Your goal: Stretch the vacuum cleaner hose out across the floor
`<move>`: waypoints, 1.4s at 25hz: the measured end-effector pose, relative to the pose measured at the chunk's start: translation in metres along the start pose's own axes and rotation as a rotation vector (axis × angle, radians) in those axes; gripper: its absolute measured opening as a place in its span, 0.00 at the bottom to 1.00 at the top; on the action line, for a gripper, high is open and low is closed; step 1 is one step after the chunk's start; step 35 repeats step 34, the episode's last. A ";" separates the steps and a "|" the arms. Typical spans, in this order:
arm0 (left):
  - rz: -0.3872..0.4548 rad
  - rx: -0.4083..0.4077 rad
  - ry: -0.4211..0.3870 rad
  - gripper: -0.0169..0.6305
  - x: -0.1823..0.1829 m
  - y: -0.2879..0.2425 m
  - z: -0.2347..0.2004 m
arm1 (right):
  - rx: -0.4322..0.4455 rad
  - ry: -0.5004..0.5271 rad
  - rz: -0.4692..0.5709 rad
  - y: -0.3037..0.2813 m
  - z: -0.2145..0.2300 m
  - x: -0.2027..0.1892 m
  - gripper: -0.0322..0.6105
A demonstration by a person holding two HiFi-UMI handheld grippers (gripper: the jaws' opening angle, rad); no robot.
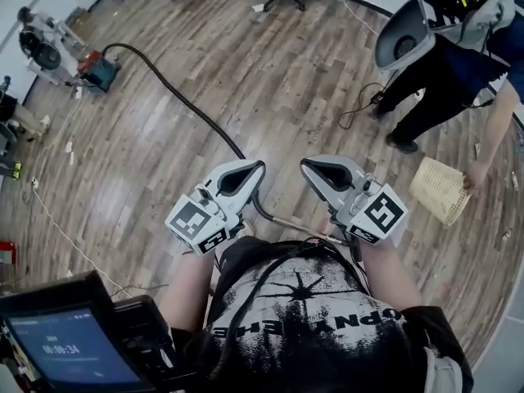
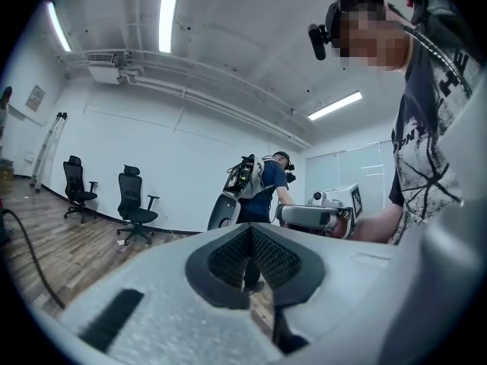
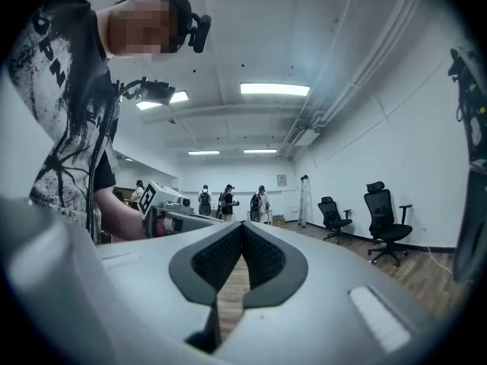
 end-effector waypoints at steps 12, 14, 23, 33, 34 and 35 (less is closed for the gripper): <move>0.003 -0.029 -0.033 0.03 -0.012 0.000 0.038 | -0.089 0.016 -0.066 0.031 -0.010 -0.024 0.06; 0.009 -0.028 -0.026 0.03 -0.009 0.000 0.034 | -0.090 0.020 -0.074 0.028 -0.007 -0.020 0.06; 0.007 -0.039 -0.021 0.03 -0.009 0.001 0.025 | -0.092 0.060 -0.110 0.018 -0.003 -0.015 0.06; -0.003 -0.042 -0.017 0.03 -0.006 -0.001 0.028 | -0.093 0.080 -0.145 0.017 -0.004 -0.014 0.06; -0.005 -0.041 -0.016 0.03 -0.007 -0.001 0.029 | -0.094 0.079 -0.148 0.017 -0.004 -0.015 0.06; -0.005 -0.041 -0.016 0.03 -0.007 -0.001 0.029 | -0.094 0.079 -0.148 0.017 -0.004 -0.015 0.06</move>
Point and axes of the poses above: the fingertips, and each gripper's own axes: y backward along the fingers, z to its right, x out of its top, the point moved 4 cm from there along y, backward along the fingers, and after that the axes turned 10 degrees about x, right-handed, at the moved point
